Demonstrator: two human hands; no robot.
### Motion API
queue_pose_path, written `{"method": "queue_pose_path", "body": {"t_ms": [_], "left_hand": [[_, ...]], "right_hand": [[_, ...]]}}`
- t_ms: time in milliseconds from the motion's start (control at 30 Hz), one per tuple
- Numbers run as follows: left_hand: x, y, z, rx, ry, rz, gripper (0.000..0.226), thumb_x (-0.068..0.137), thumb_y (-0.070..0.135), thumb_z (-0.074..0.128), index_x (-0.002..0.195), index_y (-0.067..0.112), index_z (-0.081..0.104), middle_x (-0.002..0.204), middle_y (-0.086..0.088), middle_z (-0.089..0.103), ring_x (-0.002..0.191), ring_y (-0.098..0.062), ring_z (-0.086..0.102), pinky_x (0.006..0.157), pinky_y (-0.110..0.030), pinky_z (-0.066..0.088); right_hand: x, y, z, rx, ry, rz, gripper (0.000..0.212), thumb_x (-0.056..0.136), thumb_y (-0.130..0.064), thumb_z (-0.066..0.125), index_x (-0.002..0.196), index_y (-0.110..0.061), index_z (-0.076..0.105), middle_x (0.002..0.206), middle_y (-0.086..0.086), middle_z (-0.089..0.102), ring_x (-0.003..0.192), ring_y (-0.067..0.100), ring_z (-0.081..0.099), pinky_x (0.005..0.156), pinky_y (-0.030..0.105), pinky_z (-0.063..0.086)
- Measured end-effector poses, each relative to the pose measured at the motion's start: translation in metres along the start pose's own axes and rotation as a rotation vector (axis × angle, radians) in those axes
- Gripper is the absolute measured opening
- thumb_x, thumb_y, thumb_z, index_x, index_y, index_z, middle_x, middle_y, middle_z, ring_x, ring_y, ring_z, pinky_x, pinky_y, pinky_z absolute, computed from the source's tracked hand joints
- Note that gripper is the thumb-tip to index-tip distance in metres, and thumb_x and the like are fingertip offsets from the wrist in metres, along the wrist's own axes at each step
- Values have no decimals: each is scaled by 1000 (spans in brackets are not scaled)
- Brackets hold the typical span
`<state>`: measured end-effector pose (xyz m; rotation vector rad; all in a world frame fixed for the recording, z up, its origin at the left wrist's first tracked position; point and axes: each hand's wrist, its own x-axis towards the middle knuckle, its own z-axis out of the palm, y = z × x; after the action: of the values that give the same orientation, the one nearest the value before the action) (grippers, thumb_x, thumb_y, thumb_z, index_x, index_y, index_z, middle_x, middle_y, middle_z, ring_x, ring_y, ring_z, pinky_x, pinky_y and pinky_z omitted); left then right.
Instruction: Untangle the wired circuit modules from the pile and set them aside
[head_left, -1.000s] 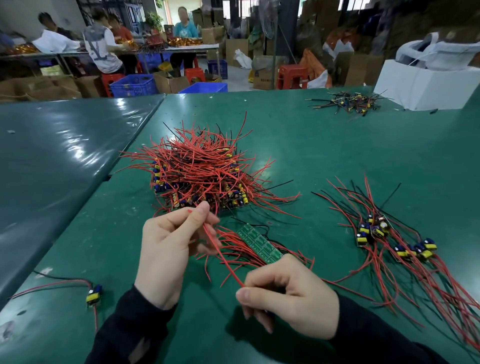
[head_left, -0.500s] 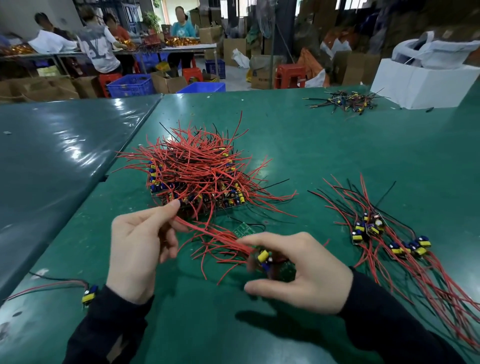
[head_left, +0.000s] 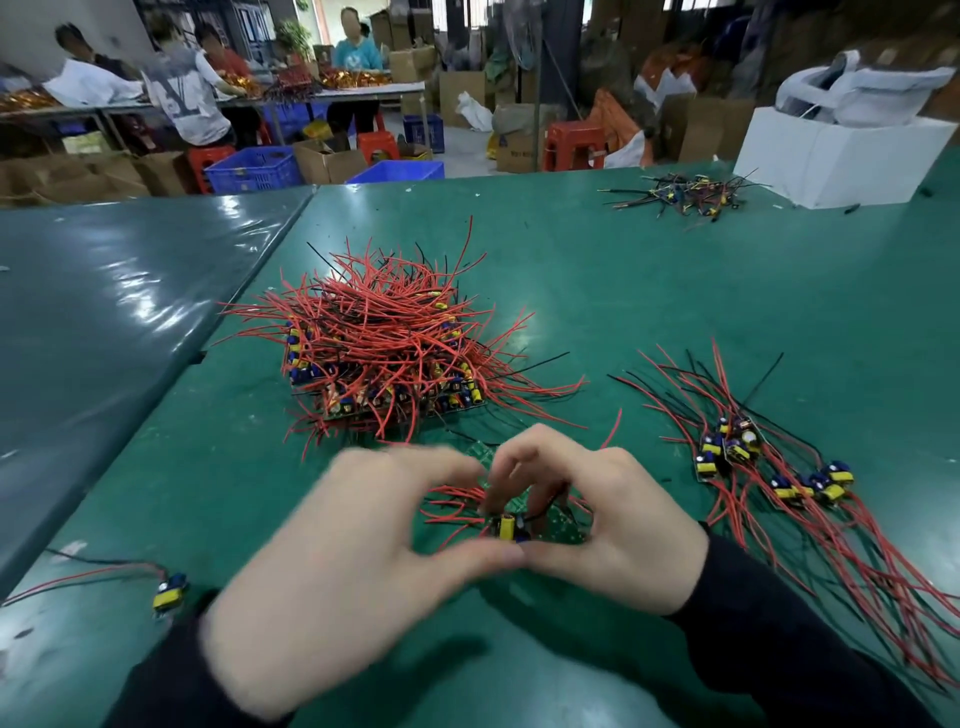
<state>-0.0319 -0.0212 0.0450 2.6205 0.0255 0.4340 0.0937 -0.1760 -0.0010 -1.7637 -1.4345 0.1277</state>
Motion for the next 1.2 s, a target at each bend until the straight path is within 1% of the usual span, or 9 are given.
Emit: {"method": "queue_pose_path", "body": {"t_ms": [67, 167, 300, 433, 600, 767, 933, 1067, 1200], "left_hand": [[7, 0, 16, -87, -137, -70, 36, 70, 50, 73, 91, 21, 72, 84, 6, 73, 80, -4, 66, 79, -27, 51], [19, -8, 29, -367, -38, -261, 9, 71, 11, 81, 75, 12, 73, 63, -3, 71, 57, -11, 68, 59, -22, 53], [28, -12, 37, -815, 31, -413, 7, 69, -6, 75, 71, -7, 68, 66, -21, 70, 55, -19, 69, 56, -23, 55], [33, -3, 52, -1231, 203, -515, 10, 59, 8, 73, 66, 2, 71, 69, -20, 71, 56, -22, 69, 53, -24, 55], [26, 1, 69, -1292, 152, -531, 13, 64, 14, 73, 71, 4, 72, 70, -18, 72, 58, -19, 69, 52, -22, 55], [21, -19, 56, -883, 179, -376, 12, 75, 16, 69, 66, 8, 73, 66, -9, 72, 59, -14, 66, 52, -16, 47], [22, -26, 45, -989, 231, -357, 27, 66, 36, 75, 81, 14, 77, 74, -7, 74, 62, -12, 63, 50, -19, 48], [22, -27, 48, -973, 260, -322, 30, 59, 33, 73, 79, 12, 78, 81, -8, 75, 73, -14, 68, 72, -27, 55], [21, -31, 51, -1003, 279, -295, 20, 66, 22, 72, 77, 5, 76, 74, -13, 74, 65, -18, 69, 66, -27, 57]], "right_hand": [[-1, -1, -1, -95, 45, -33, 50, 66, -10, 78, 106, -24, 51, 93, -18, 69, 69, 0, 59, 83, 28, 43], [-1, -1, -1, -282, 182, -72, 58, 63, -14, 73, 115, -28, 50, 99, -21, 67, 81, 0, 61, 95, 38, 30], [0, -1, -6, -465, 442, -85, 64, 63, -29, 77, 123, -25, 54, 129, -10, 52, 119, 9, 49, 102, 45, 26], [0, 3, -1, -139, 713, -12, 16, 78, -30, 70, 86, -15, 69, 89, -5, 65, 85, 10, 62, 79, 33, 47], [5, 11, 16, 432, 447, 327, 17, 74, -31, 75, 77, -14, 73, 77, -3, 72, 70, 7, 64, 69, 22, 51], [6, 17, 19, 659, 419, 329, 14, 73, -24, 71, 76, -10, 71, 73, 0, 70, 69, 10, 63, 69, 18, 50], [5, 7, 24, 746, 246, 349, 14, 72, -19, 66, 78, -7, 66, 66, -1, 65, 61, 9, 60, 63, 17, 49], [4, 2, 24, 691, 165, 343, 13, 74, -20, 66, 77, -7, 67, 65, 2, 61, 59, 9, 54, 60, 18, 45], [2, 2, 21, 620, 104, 322, 10, 79, -17, 73, 78, -9, 67, 64, -2, 60, 60, 10, 54, 62, 20, 45]]}}
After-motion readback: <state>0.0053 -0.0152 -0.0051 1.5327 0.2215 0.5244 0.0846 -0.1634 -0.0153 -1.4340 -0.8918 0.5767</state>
